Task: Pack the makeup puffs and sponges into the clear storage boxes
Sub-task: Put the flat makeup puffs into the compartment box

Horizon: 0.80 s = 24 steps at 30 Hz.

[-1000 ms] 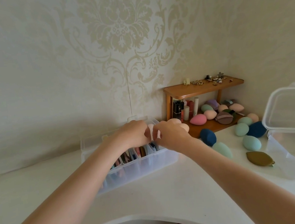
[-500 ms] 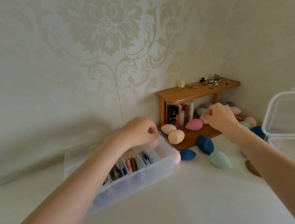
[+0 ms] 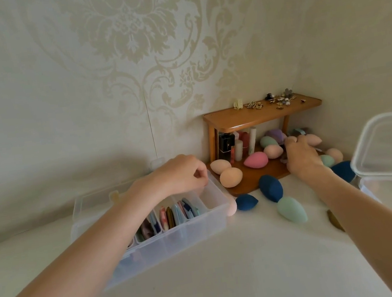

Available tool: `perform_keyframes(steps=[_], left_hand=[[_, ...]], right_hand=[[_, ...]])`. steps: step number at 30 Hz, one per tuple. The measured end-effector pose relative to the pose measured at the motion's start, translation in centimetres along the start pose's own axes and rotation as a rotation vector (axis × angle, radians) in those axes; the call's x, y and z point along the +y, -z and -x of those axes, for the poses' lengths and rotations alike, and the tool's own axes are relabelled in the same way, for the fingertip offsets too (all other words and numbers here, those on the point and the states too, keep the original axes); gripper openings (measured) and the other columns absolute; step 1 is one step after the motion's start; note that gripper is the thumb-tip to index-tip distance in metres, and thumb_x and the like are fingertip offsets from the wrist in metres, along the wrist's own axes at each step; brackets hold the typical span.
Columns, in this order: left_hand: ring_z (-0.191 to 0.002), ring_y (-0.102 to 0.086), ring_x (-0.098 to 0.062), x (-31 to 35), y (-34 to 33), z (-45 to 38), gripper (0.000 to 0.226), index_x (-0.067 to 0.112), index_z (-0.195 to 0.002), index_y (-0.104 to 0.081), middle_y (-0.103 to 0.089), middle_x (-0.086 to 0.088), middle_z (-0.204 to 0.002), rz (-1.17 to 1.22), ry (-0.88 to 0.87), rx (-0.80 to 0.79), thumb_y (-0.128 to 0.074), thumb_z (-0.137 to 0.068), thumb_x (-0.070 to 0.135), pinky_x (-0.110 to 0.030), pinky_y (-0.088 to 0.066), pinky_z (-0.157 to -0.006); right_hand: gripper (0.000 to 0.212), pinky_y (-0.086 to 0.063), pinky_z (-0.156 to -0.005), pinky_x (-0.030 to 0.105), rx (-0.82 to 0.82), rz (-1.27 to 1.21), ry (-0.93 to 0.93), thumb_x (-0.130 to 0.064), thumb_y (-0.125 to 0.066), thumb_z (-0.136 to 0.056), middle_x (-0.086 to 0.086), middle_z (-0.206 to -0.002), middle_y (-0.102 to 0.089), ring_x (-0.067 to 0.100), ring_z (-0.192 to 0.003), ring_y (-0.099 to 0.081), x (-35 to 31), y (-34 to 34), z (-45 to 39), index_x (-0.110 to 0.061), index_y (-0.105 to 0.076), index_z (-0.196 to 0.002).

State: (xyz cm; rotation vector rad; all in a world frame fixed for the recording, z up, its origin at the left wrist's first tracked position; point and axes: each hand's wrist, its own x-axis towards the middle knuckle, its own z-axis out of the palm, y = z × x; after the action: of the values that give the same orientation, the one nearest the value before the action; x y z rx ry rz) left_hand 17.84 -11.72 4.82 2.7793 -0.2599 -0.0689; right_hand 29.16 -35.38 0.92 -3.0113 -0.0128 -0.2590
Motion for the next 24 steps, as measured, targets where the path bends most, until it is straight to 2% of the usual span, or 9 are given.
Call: perform_keyframes(steps=[4, 5, 7, 8, 10, 13, 17, 20, 24], left_hand=[[-0.094, -0.056, -0.006, -0.3, 0.4, 1.5, 0.019, 0.02, -0.095, -0.07, -0.065, 0.005, -0.11, 0.021, -0.024, -0.027, -0.052, -0.091, 0.016, -0.022, -0.043, -0.085], [-0.091, -0.056, -0.004, -0.4, 0.4, 1.9, 0.02, 0.02, -0.095, -0.07, -0.065, 0.005, -0.108, 0.03, -0.025, -0.01, -0.052, -0.091, 0.015, -0.022, -0.045, -0.086], [-0.082, -0.053, 0.0, -0.4, 0.5, 2.7, 0.023, 0.02, -0.096, -0.07, -0.06, 0.009, -0.101, 0.042, -0.012, 0.028, -0.05, -0.09, 0.012, -0.016, -0.043, -0.078], [-0.082, -0.053, 0.0, -0.4, 0.5, 2.9, 0.024, 0.02, -0.097, -0.07, -0.058, 0.01, -0.098, 0.038, -0.003, 0.041, -0.05, -0.09, 0.011, -0.013, -0.04, -0.074], [-0.097, -0.058, -0.008, -0.4, 0.5, 3.3, 0.024, 0.02, -0.098, -0.07, -0.058, 0.011, -0.1, 0.027, 0.007, 0.062, -0.05, -0.089, 0.011, -0.014, -0.041, -0.079], [-0.107, -0.059, -0.015, -0.3, 0.7, 3.9, 0.025, 0.019, -0.108, -0.065, -0.062, 0.003, -0.115, 0.03, 0.04, 0.069, -0.05, -0.089, 0.011, -0.025, -0.046, -0.092], [-0.105, -0.059, -0.014, 0.2, 0.7, 4.6, 0.03, 0.019, -0.115, -0.06, -0.061, 0.002, -0.117, 0.055, 0.029, 0.035, -0.054, -0.087, 0.009, -0.028, -0.049, -0.093], [-0.103, -0.058, -0.014, 0.1, 0.5, 4.7, 0.028, 0.02, -0.113, -0.059, -0.06, 0.003, -0.112, 0.024, 0.006, 0.01, -0.06, -0.086, 0.016, -0.026, -0.049, -0.089], [-0.096, -0.056, -0.011, -0.1, 0.7, 4.5, 0.029, 0.019, -0.112, -0.061, -0.06, 0.006, -0.108, 0.022, -0.011, 0.005, -0.066, -0.083, 0.02, -0.02, -0.044, -0.079]], right_hand=[[0.031, -0.049, -0.079, 0.038, 0.095, 0.071, 0.016, -0.012, -0.057, -0.09, 0.016, -0.126, -0.044, 0.034, -0.109, -0.054, -1.8, 3.9, 2.4, -0.004, -0.054, -0.12], [0.027, -0.047, -0.076, 0.037, 0.132, 0.007, 0.045, -0.012, -0.056, -0.09, 0.016, -0.122, -0.048, 0.034, -0.106, -0.056, -2.6, 5.0, 3.1, -0.004, -0.056, -0.116], [0.022, -0.045, -0.069, 0.03, 0.131, -0.202, 0.138, -0.012, -0.054, -0.091, 0.012, -0.111, -0.057, 0.029, -0.098, -0.06, -4.7, 7.0, 4.8, -0.006, -0.058, -0.112], [0.022, -0.044, -0.065, 0.023, 0.088, -0.309, 0.198, -0.013, -0.056, -0.089, 0.008, -0.104, -0.059, 0.024, -0.092, -0.06, -5.8, 7.6, 5.8, -0.009, -0.057, -0.111], [0.024, -0.04, -0.056, 0.017, 0.035, -0.446, 0.329, -0.013, -0.064, -0.083, 0.001, -0.09, -0.058, 0.015, -0.08, -0.055, -7.7, 7.8, 8.0, -0.013, -0.055, -0.105], [0.019, -0.045, -0.061, 0.023, 0.007, -0.447, 0.436, -0.013, -0.067, -0.079, -0.001, -0.083, -0.059, 0.015, -0.078, -0.054, -9.7, 6.0, 10.6, -0.012, -0.054, -0.093], [0.018, -0.052, -0.075, 0.032, -0.019, -0.363, 0.509, -0.022, -0.062, -0.085, 0.005, -0.095, -0.066, 0.022, -0.086, -0.06, -11.1, 2.6, 11.7, -0.014, -0.061, -0.101], [0.02, -0.054, -0.081, 0.041, 0.009, -0.296, 0.532, -0.027, -0.056, -0.089, 0.01, -0.096, -0.065, 0.027, -0.089, -0.061, -11.5, 1.4, 11.3, -0.016, -0.063, -0.103], [0.022, -0.055, -0.082, 0.039, -0.063, -0.279, 0.54, -0.026, -0.051, -0.091, 0.011, -0.099, -0.065, 0.029, -0.091, -0.062, -11.5, 1.7, 10.9, -0.014, -0.062, -0.106]])
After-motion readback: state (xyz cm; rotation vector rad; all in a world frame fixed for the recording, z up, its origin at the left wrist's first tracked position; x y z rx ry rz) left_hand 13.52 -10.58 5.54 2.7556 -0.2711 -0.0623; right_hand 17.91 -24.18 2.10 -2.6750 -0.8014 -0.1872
